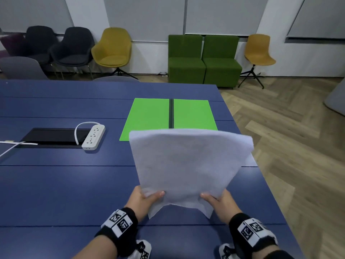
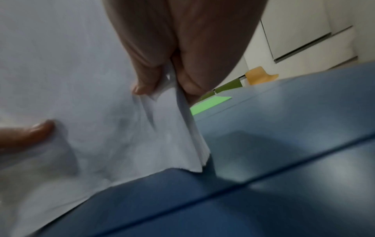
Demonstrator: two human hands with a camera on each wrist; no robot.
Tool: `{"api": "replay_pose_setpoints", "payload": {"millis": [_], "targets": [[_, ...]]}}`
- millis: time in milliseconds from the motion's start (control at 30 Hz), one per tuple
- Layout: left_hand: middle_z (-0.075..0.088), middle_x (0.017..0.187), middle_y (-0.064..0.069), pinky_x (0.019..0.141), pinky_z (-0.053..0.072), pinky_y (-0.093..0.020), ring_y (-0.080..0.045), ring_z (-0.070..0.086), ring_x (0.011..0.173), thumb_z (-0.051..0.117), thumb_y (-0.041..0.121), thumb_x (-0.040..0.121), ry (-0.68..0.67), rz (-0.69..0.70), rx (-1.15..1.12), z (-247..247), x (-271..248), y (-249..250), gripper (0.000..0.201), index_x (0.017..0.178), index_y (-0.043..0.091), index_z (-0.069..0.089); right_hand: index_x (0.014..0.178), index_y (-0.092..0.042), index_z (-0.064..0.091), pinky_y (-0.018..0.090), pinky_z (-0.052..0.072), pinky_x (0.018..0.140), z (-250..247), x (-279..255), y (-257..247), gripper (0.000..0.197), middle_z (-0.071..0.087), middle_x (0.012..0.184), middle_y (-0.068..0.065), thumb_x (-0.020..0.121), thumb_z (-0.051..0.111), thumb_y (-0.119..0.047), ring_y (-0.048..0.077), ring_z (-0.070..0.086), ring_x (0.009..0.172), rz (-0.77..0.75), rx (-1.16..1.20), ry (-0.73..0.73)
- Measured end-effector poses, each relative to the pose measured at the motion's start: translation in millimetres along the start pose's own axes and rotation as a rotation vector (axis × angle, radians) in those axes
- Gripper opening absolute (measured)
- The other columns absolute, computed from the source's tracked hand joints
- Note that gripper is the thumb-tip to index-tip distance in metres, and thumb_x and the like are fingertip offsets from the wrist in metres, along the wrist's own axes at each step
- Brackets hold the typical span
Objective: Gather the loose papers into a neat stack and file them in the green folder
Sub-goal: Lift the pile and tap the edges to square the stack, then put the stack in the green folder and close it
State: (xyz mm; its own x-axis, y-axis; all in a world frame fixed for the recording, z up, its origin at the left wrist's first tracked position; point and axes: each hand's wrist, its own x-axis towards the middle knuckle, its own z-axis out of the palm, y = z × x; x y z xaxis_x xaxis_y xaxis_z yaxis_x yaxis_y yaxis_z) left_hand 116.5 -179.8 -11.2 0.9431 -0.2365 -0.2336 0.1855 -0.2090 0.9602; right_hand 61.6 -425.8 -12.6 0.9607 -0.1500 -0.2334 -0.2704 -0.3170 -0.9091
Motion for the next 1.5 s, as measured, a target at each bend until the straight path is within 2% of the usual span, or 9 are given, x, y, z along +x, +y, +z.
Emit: {"api": "replay_pose_setpoints", "payload": {"millis": [333,600,733,867,1033,1167,1300,1400,1500], "targets": [[0.079,0.085,0.005,0.066,0.057,-0.021,-0.015,0.075,0.081,0.067,0.009,0.085,-0.03,0.034,-0.078,-6.8,19.8,26.9,0.011,0.09,0.017,0.073,0.1,-0.014,0.068,0.014,0.052,0.069,-11.9,13.2,-33.5,0.018,0.077,0.088,-0.011,0.092,0.056,-0.005,0.003,0.072,0.085,-0.054,0.228,0.009],[0.075,0.105,-0.012,0.089,0.054,-0.046,-0.032,0.071,0.099,0.072,0.02,0.069,-0.107,-0.048,-0.257,-3.2,30.1,27.6,0.035,0.102,0.012,0.072,0.106,-0.022,0.065,0.032,0.052,0.09,-4.3,15.0,-20.0,0.02,0.073,0.106,-0.005,0.09,0.06,-0.011,0.01,0.069,0.099,0.028,0.287,0.127],[0.076,0.104,-0.005,0.091,0.053,-0.044,-0.025,0.072,0.098,0.071,0.019,0.074,-0.143,-0.087,-0.159,3.0,34.9,19.1,0.029,0.103,0.017,0.071,0.096,-0.025,0.067,0.017,0.053,0.073,-0.7,14.2,-5.9,0.023,0.074,0.096,-0.01,0.088,0.06,-0.004,-0.001,0.07,0.083,0.089,0.254,0.09],[0.075,0.088,0.011,0.074,0.055,-0.022,-0.008,0.072,0.081,0.069,0.018,0.084,-0.14,-0.057,0.021,8.6,63.6,26.3,0.012,0.096,0.02,0.068,0.098,-0.019,0.066,0.017,0.054,0.067,-5.0,25.5,-1.4,0.022,0.072,0.091,-0.009,0.087,0.059,-0.001,0.005,0.069,0.081,0.138,0.261,0.194],[0.056,0.064,-0.01,0.053,0.043,-0.025,-0.013,0.051,0.046,0.051,0.035,0.093,-0.08,-0.044,0.144,17.8,128.5,47.0,0.035,0.068,0.01,0.054,0.108,-0.011,0.065,0.025,0.051,0.068,-31.8,38.8,1.3,0.022,0.071,0.096,-0.002,0.088,0.059,-0.002,0.016,0.068,0.086,0.139,0.295,0.354],[0.069,0.106,-0.015,0.08,0.046,-0.032,-0.028,0.064,0.092,0.043,0.026,0.098,-0.047,0.073,0.523,18.9,188.8,48.8,0.029,0.105,0.007,0.064,0.109,-0.009,0.061,0.025,0.048,0.064,-53.1,48.1,8.1,0.02,0.069,0.091,-0.003,0.09,0.058,-0.005,0.014,0.065,0.082,0.131,0.315,0.434],[0.041,0.15,-0.008,0.111,0.033,-0.045,-0.03,0.04,0.135,0.044,0.036,0.095,-0.113,0.078,0.975,21.5,239.2,28.5,0.048,0.141,0.023,0.042,0.112,-0.008,0.06,0.02,0.05,0.056,-58.5,60.1,21.5,0.022,0.068,0.091,-0.004,0.09,0.058,-0.006,0.008,0.067,0.07,0.132,0.317,0.477],[0.016,0.161,-0.001,0.114,0.014,-0.063,-0.034,0.013,0.147,0.039,0.053,0.089,-0.17,-0.002,1.139,24.0,270.9,4.7,0.061,0.146,0.041,0.022,0.108,-0.01,0.059,0.007,0.047,0.047,-55.0,68.3,28.3,0.018,0.066,0.088,-0.007,0.091,0.057,-0.005,0.006,0.063,0.072,0.115,0.311,0.481],[0.018,0.16,-0.003,0.114,0.015,-0.06,-0.032,0.015,0.147,0.031,0.061,0.077,-0.193,-0.014,1.198,24.5,292.7,-11.9,0.069,0.143,0.043,0.025,0.11,-0.013,0.06,0.015,0.049,0.056,-52.0,75.2,34.0,0.021,0.067,0.092,-0.009,0.091,0.058,-0.008,0.005,0.065,0.077,0.101,0.298,0.465]]}}
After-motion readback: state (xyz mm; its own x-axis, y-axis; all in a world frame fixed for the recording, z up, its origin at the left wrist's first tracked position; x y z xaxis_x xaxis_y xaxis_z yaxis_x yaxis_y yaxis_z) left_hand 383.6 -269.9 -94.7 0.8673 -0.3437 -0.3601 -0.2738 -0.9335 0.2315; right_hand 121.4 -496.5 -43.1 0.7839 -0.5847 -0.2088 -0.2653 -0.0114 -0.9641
